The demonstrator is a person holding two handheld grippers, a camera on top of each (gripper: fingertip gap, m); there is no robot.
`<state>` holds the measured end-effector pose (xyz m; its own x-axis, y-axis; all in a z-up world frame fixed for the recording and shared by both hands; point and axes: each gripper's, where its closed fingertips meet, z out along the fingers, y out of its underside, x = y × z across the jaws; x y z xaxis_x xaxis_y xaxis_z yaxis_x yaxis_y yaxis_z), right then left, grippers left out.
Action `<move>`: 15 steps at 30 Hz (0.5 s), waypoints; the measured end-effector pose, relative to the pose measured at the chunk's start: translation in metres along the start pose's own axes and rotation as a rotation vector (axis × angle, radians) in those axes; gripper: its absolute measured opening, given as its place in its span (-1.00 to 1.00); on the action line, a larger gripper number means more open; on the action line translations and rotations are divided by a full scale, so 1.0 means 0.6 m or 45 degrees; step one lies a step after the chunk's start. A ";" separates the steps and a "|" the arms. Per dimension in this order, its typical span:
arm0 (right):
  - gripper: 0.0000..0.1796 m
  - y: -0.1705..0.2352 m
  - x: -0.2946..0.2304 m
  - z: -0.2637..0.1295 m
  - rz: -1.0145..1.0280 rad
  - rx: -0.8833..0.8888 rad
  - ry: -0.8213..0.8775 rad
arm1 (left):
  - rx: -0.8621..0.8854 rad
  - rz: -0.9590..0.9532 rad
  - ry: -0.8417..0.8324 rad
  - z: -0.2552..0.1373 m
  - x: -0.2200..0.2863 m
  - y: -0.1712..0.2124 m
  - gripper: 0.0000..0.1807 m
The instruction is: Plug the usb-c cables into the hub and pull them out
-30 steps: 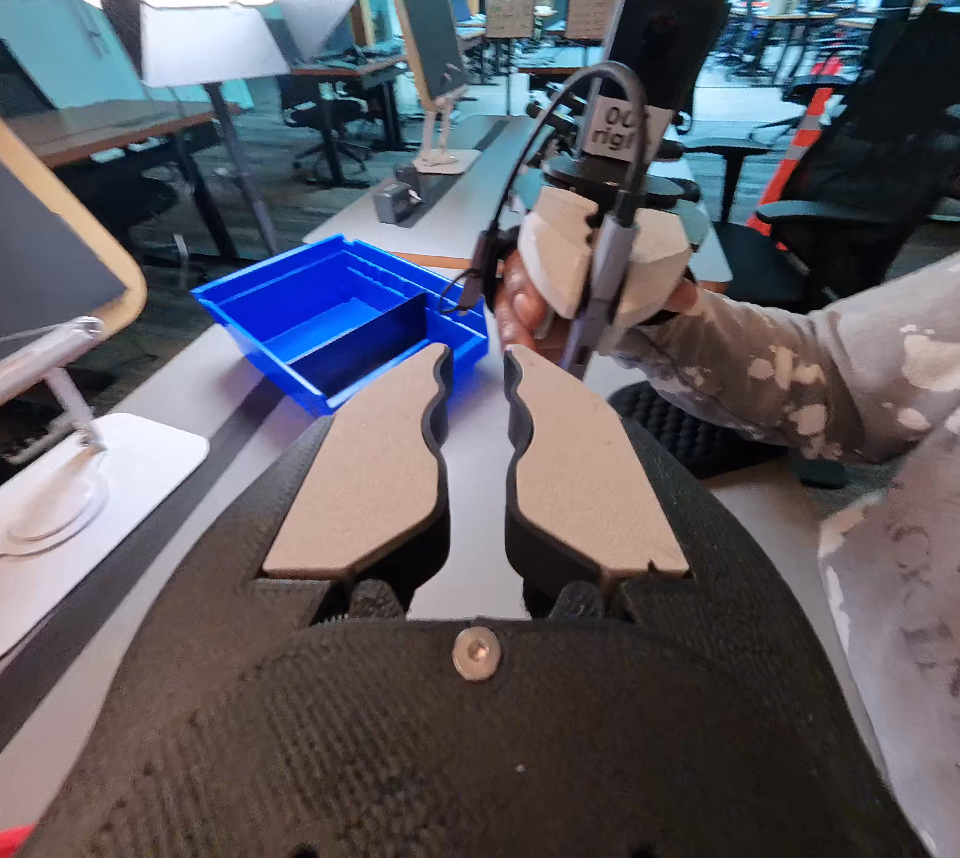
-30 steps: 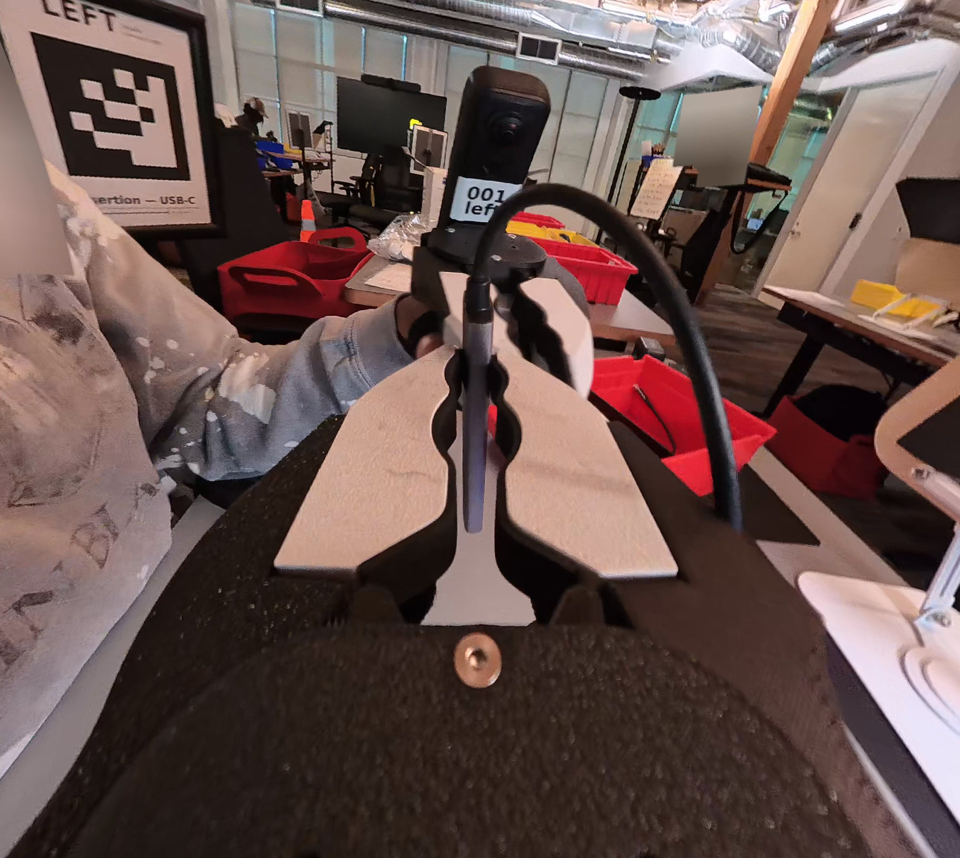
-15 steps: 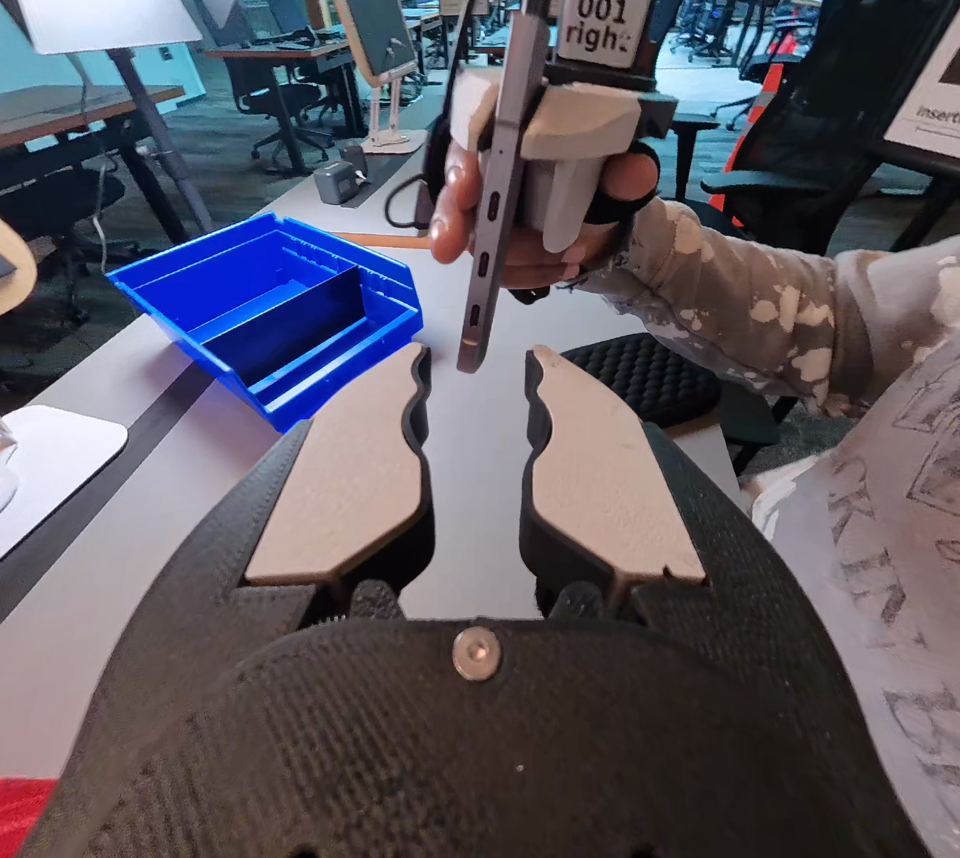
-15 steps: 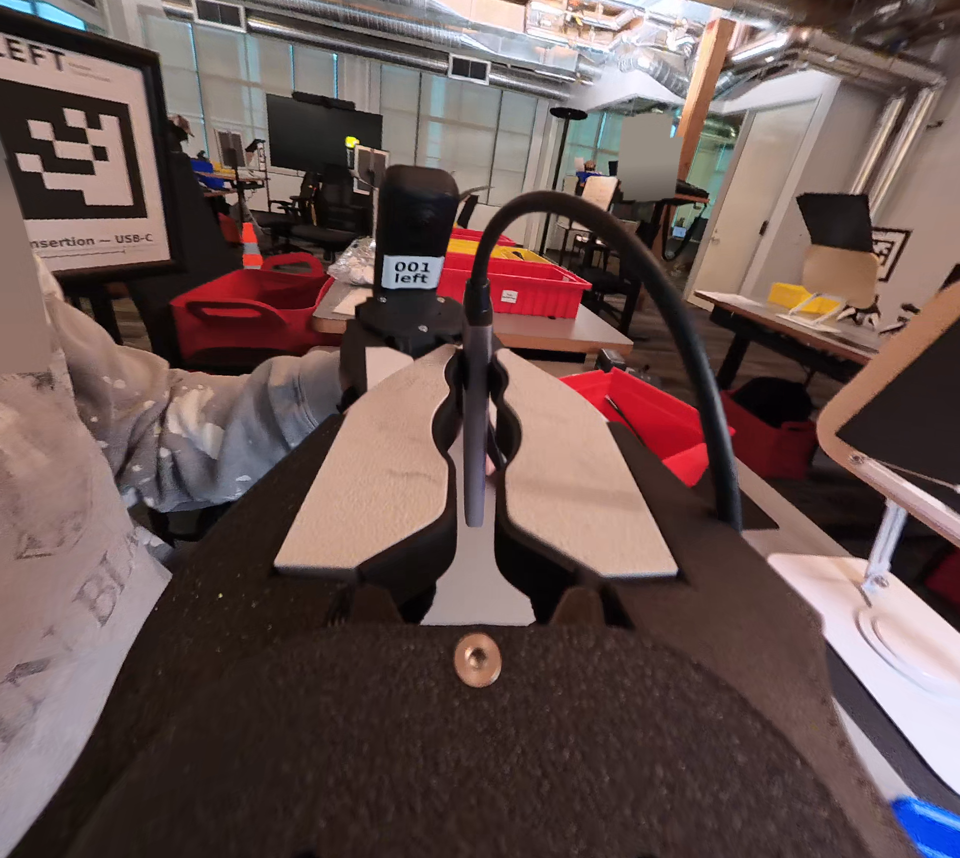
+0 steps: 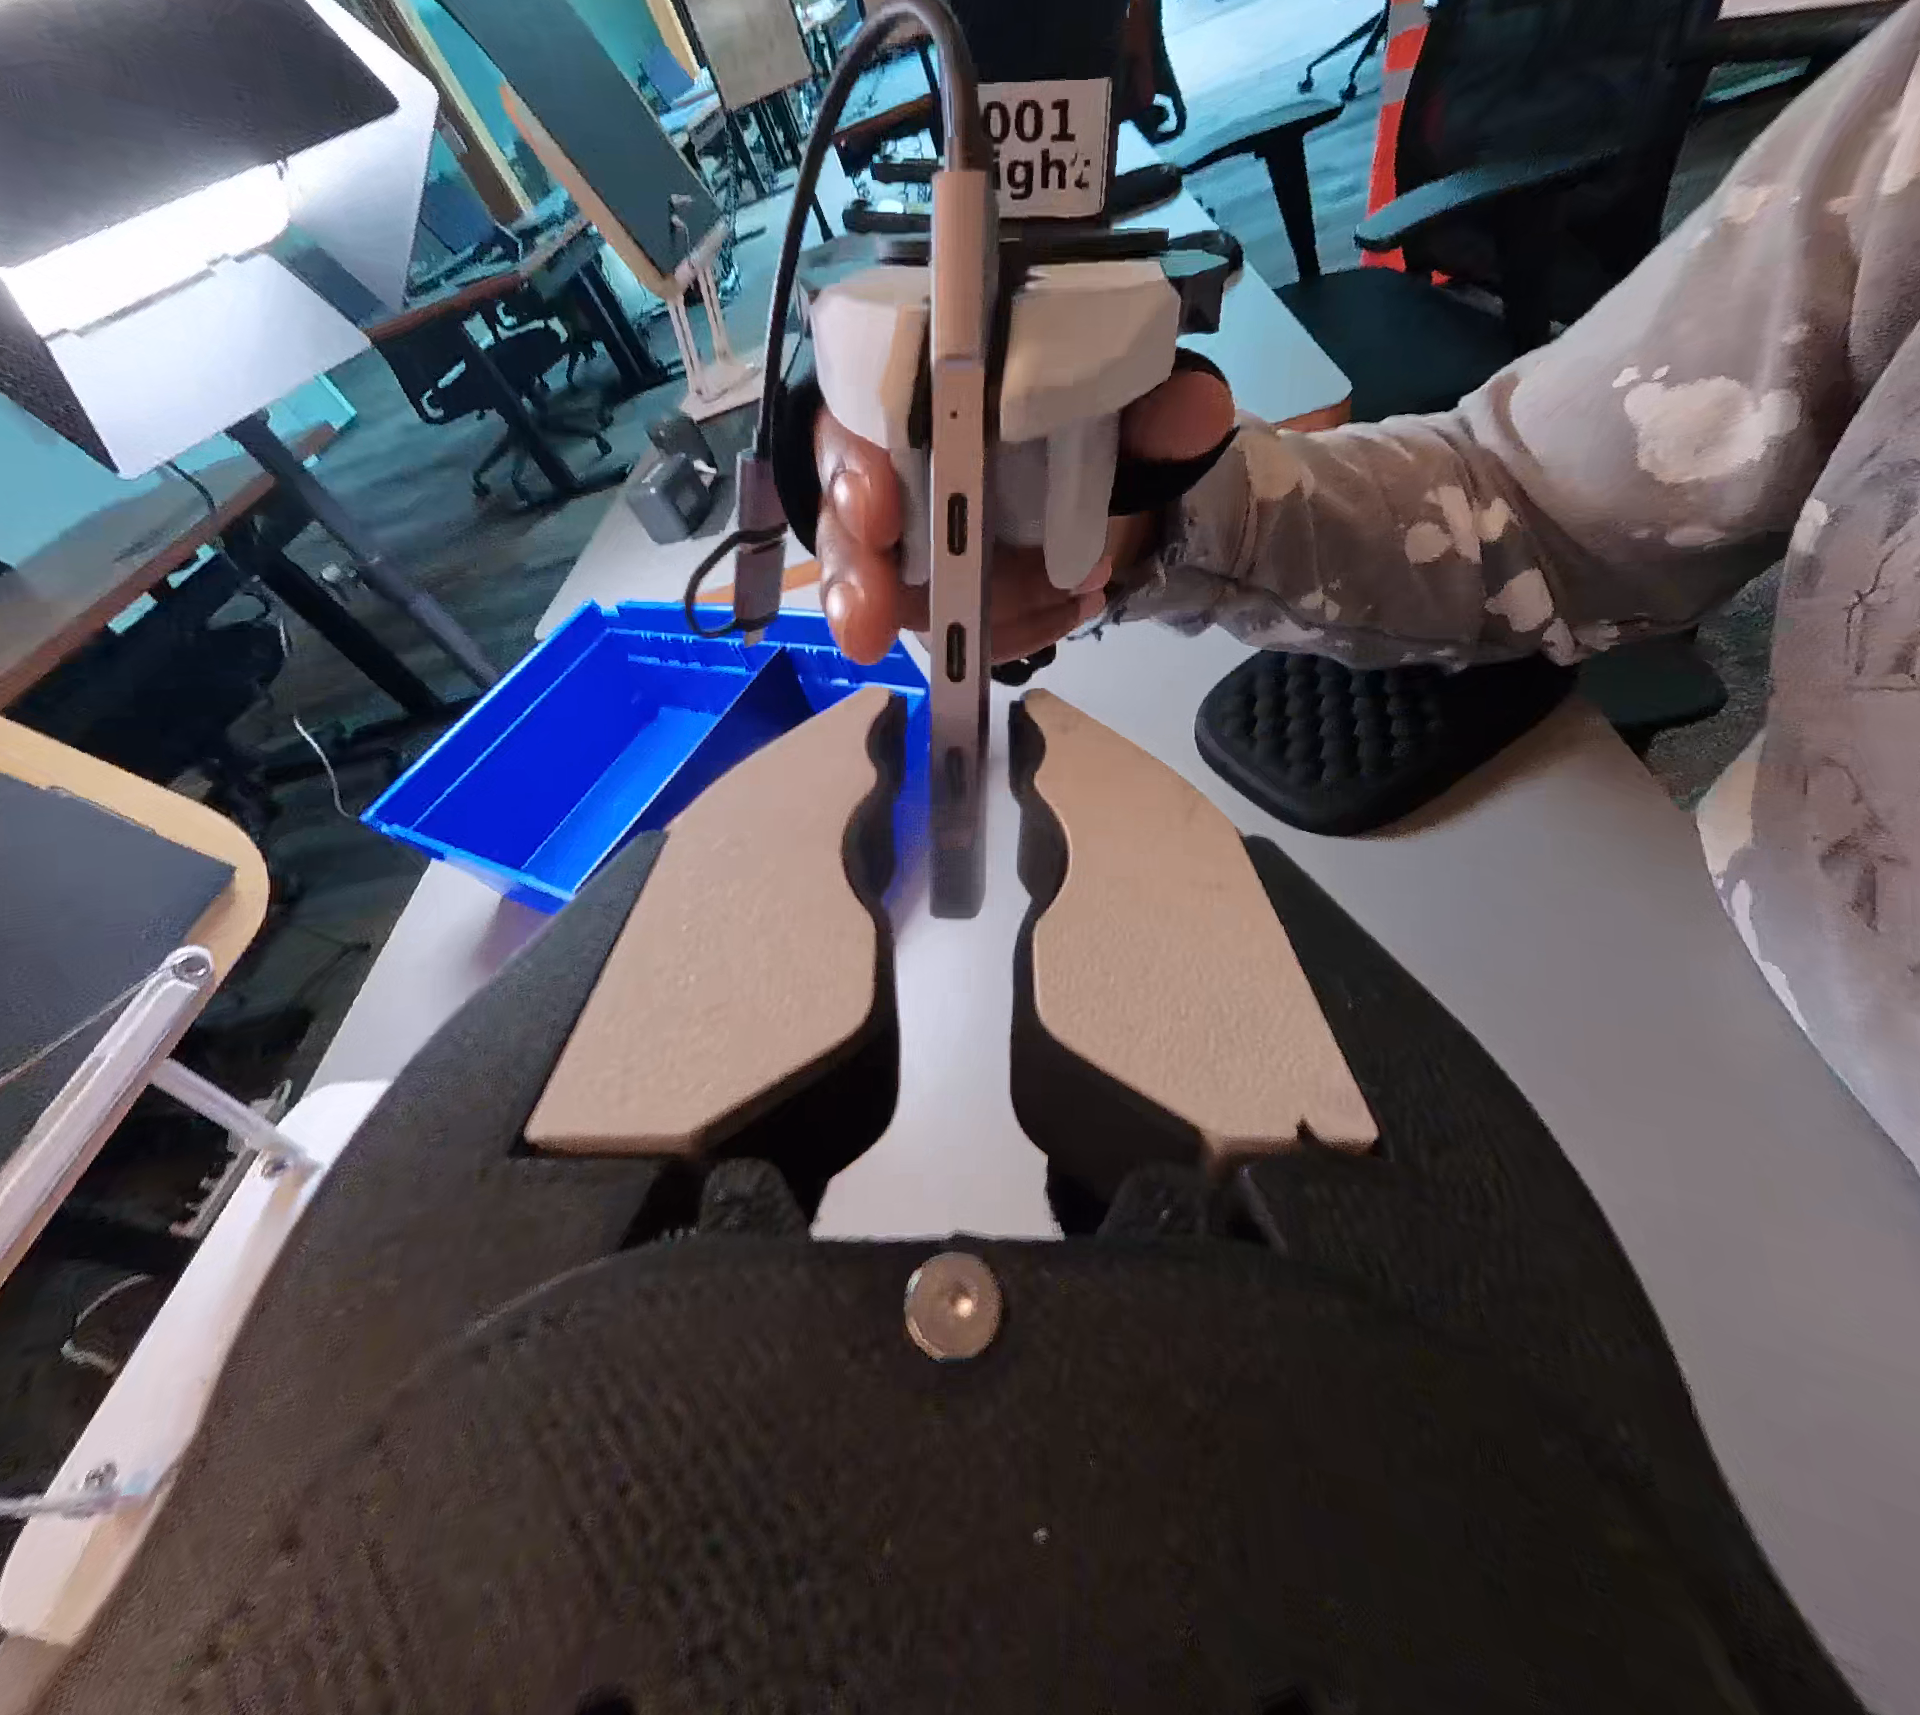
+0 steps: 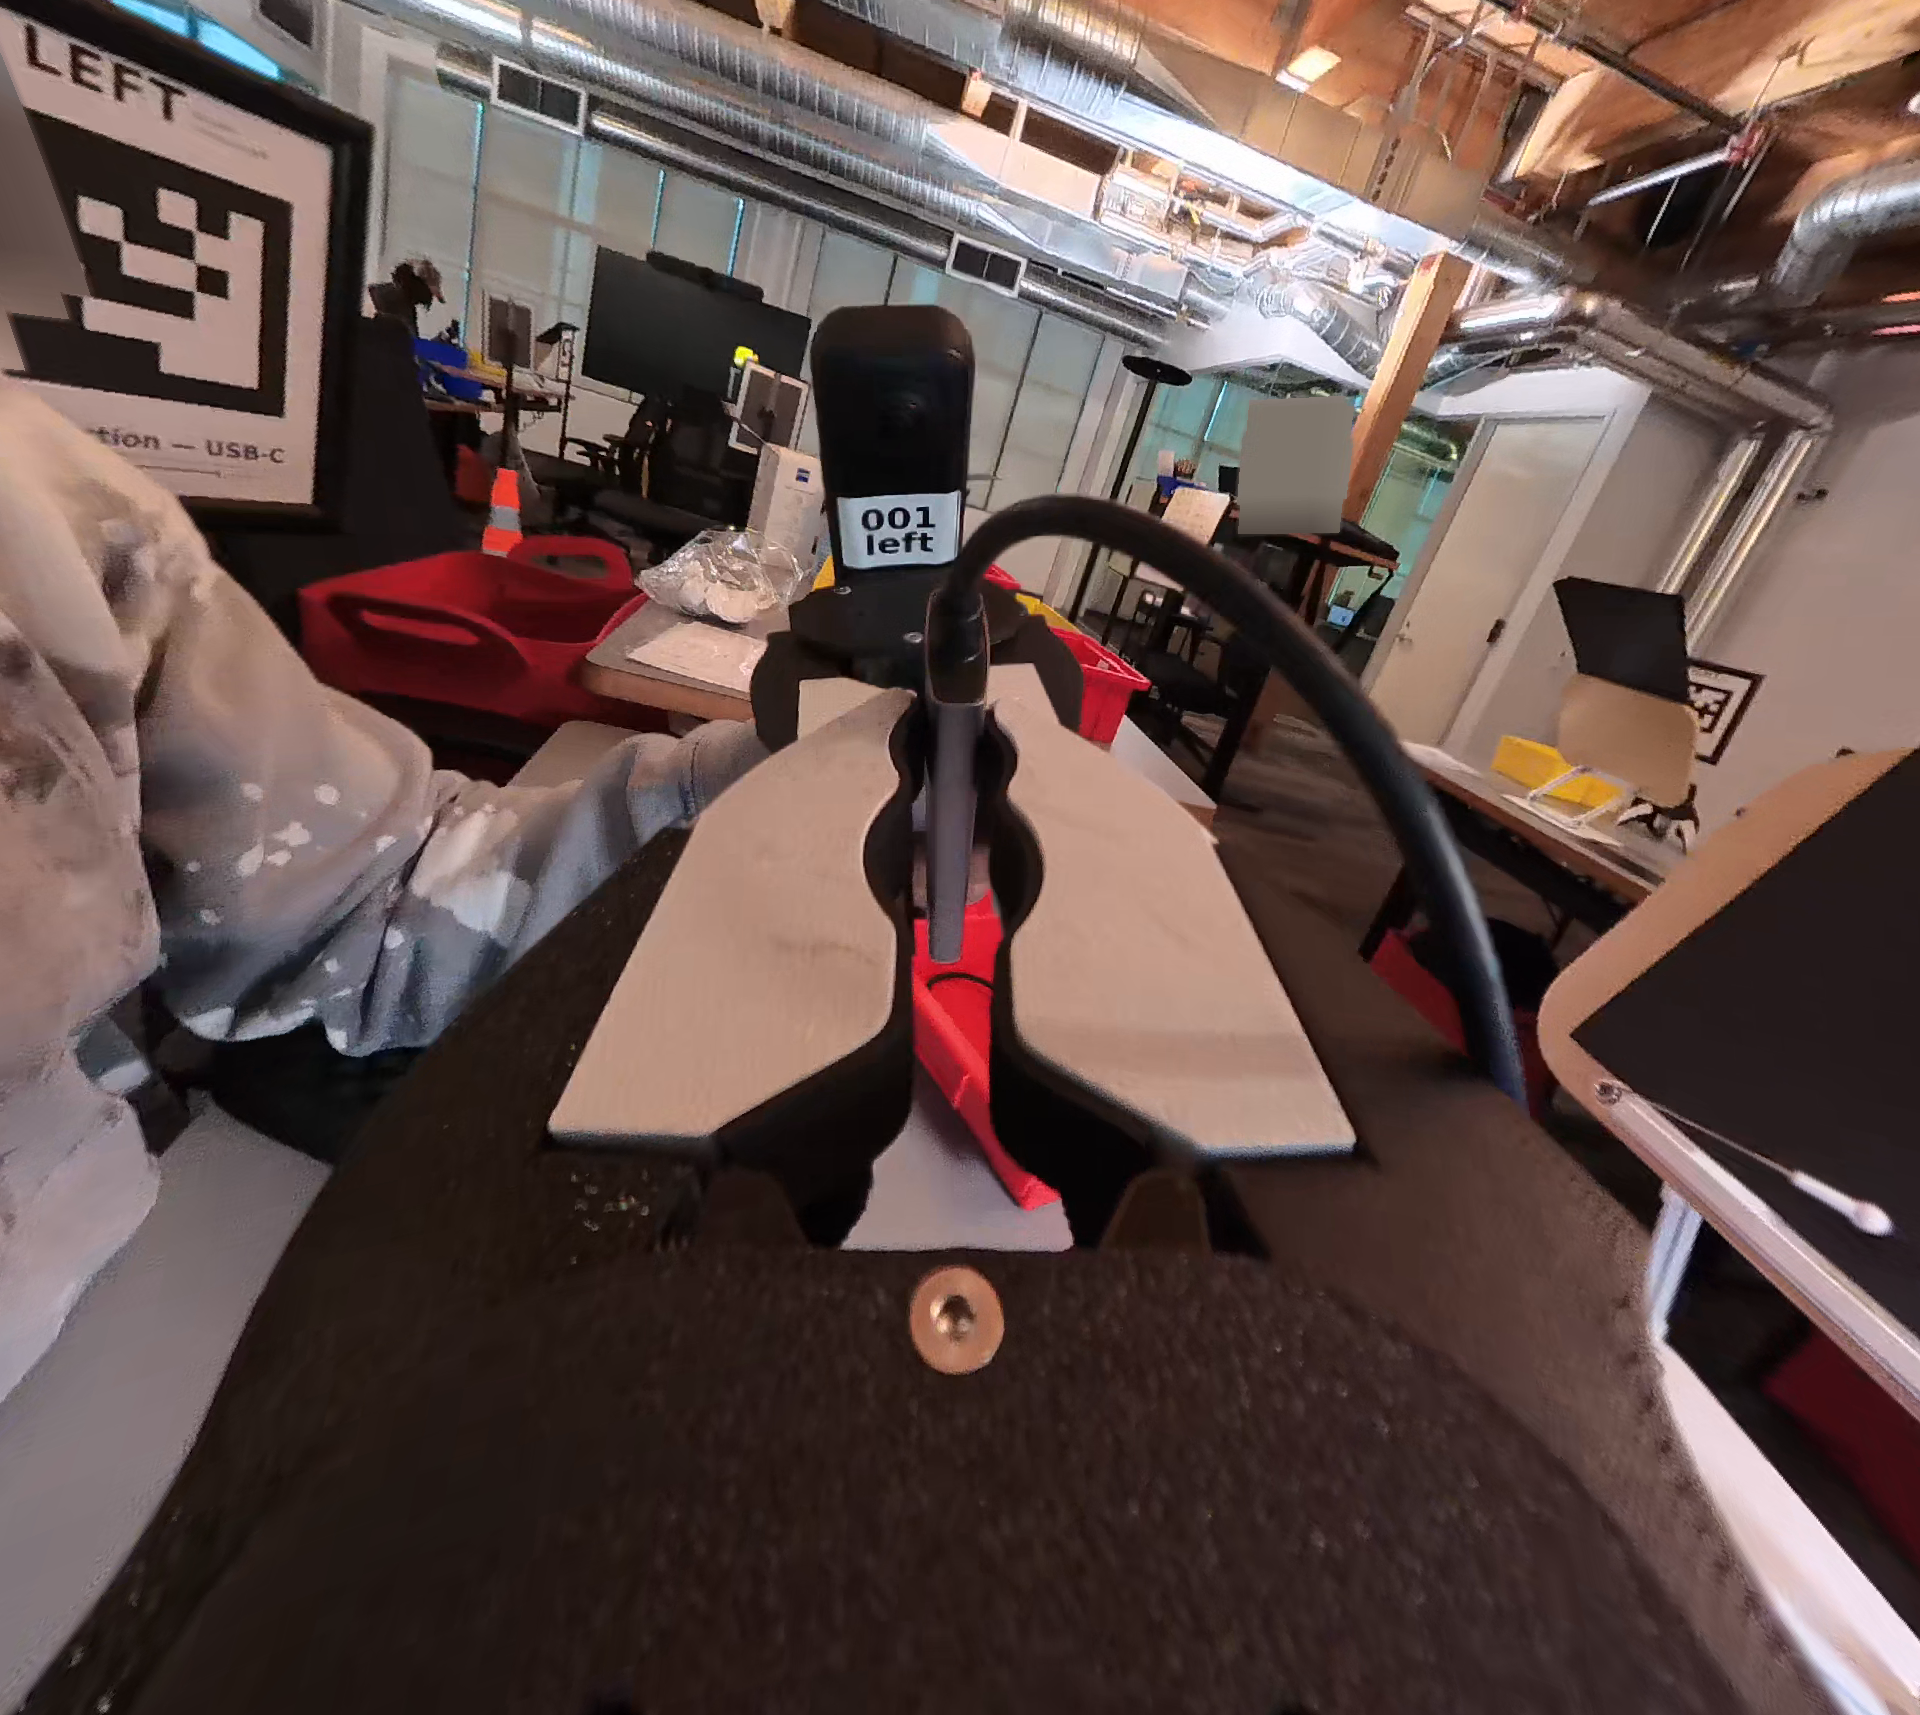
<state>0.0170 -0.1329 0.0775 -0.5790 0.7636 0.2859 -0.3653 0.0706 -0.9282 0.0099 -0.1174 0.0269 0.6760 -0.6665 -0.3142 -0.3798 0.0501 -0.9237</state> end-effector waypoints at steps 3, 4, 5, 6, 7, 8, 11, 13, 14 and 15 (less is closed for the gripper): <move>-0.90 -0.002 -0.016 0.007 -0.030 -0.014 -0.016 | -0.020 0.058 -0.068 -0.008 0.007 -0.007 -0.77; -0.90 -0.008 -0.023 0.010 -0.038 -0.001 -0.020 | -0.026 0.082 -0.082 -0.010 0.013 -0.013 -0.78; -0.90 -0.016 -0.032 0.014 -0.041 0.016 -0.026 | -0.036 0.115 -0.093 -0.012 0.020 -0.020 -0.80; -0.90 -0.026 -0.041 0.016 -0.063 0.031 -0.027 | -0.041 0.160 -0.096 -0.016 0.029 -0.029 -0.85; -0.90 -0.038 -0.051 0.016 -0.088 0.051 -0.029 | -0.035 0.205 -0.111 -0.021 0.037 -0.041 -0.88; -0.89 -0.049 -0.058 0.016 -0.104 0.067 -0.025 | -0.018 0.240 -0.133 -0.026 0.042 -0.054 -0.88; -0.86 -0.070 -0.069 0.012 -0.135 0.073 -0.014 | 0.043 0.290 -0.162 -0.037 0.058 -0.083 -0.89; -0.81 -0.065 -0.073 0.010 -0.152 0.022 -0.025 | 0.065 0.297 -0.168 -0.039 0.060 -0.088 -0.89; -0.79 -0.060 -0.073 0.010 -0.160 -0.006 -0.031 | 0.073 0.285 -0.160 -0.039 0.060 -0.087 -0.89; -0.78 -0.053 -0.071 0.009 -0.179 -0.037 -0.030 | 0.082 0.271 -0.149 -0.038 0.058 -0.085 -0.89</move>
<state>0.0496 -0.1712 0.0959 -0.5405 0.7299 0.4185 -0.4229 0.1943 -0.8851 0.0385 -0.1604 0.0682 0.6549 -0.5456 -0.5229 -0.4830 0.2299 -0.8449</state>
